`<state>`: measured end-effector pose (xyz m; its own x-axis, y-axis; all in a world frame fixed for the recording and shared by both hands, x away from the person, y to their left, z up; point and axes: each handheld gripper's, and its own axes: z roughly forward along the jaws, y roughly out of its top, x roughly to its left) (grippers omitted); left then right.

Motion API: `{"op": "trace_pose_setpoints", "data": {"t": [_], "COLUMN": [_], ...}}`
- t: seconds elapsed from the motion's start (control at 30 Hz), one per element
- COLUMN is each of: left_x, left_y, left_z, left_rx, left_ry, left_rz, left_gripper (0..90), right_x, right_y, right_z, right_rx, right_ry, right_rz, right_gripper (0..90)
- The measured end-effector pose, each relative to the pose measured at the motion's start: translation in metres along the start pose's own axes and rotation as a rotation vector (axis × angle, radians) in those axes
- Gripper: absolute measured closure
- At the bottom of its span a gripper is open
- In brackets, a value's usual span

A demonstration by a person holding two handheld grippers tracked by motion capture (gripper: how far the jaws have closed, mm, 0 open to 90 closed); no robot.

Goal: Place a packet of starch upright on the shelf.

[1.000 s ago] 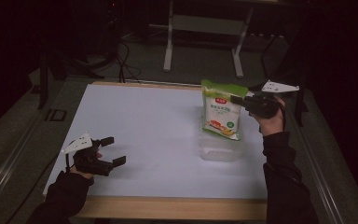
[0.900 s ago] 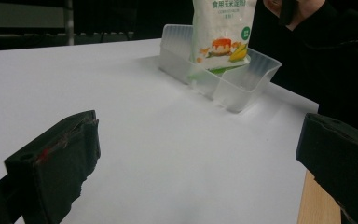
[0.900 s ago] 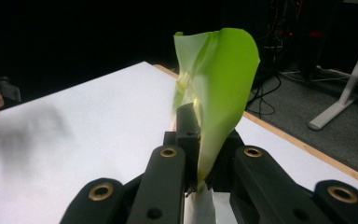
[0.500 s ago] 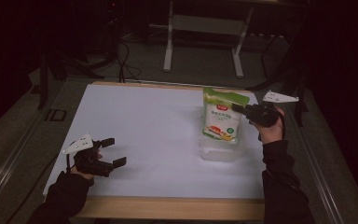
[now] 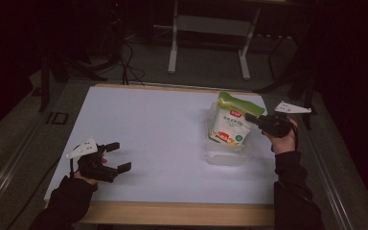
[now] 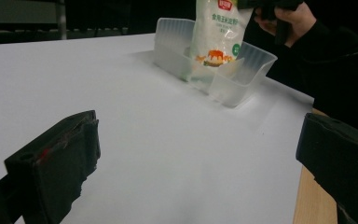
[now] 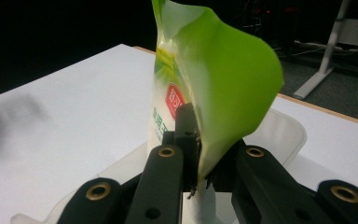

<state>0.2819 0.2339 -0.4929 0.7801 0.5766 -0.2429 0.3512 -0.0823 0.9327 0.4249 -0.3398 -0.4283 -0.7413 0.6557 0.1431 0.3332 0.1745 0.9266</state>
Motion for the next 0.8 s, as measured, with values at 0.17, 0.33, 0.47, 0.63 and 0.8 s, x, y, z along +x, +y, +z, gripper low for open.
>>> {"op": "trace_pose_setpoints", "data": {"t": [0.17,0.33,0.47,0.63,0.8], "left_x": [0.0,0.0,-0.001,-0.001,-0.002], "left_y": [-0.001,-0.001,-0.001,-0.001,-0.001], "left_z": [-0.001,-0.001,0.0,0.001,0.002], "left_rx": [-0.001,0.002,0.007,0.012,0.016], "left_ry": [-0.001,-0.003,-0.004,-0.01,-0.015], "left_rz": [0.001,0.002,0.006,0.008,0.016], "left_gripper": [0.0,0.0,0.0,0.0,0.0], "right_x": [0.003,0.01,0.017,0.032,0.049], "right_y": [0.004,0.016,0.03,0.047,0.052], "right_z": [-0.004,-0.015,-0.026,-0.038,-0.04], "right_rx": [0.003,-0.005,-0.055,-0.086,-0.087], "right_ry": [-0.051,-0.168,-0.212,-0.178,-0.149], "right_rz": [0.02,-0.002,0.0,0.001,0.01], "right_gripper": [60.2,31.2,16.6,10.8,10.8]}}
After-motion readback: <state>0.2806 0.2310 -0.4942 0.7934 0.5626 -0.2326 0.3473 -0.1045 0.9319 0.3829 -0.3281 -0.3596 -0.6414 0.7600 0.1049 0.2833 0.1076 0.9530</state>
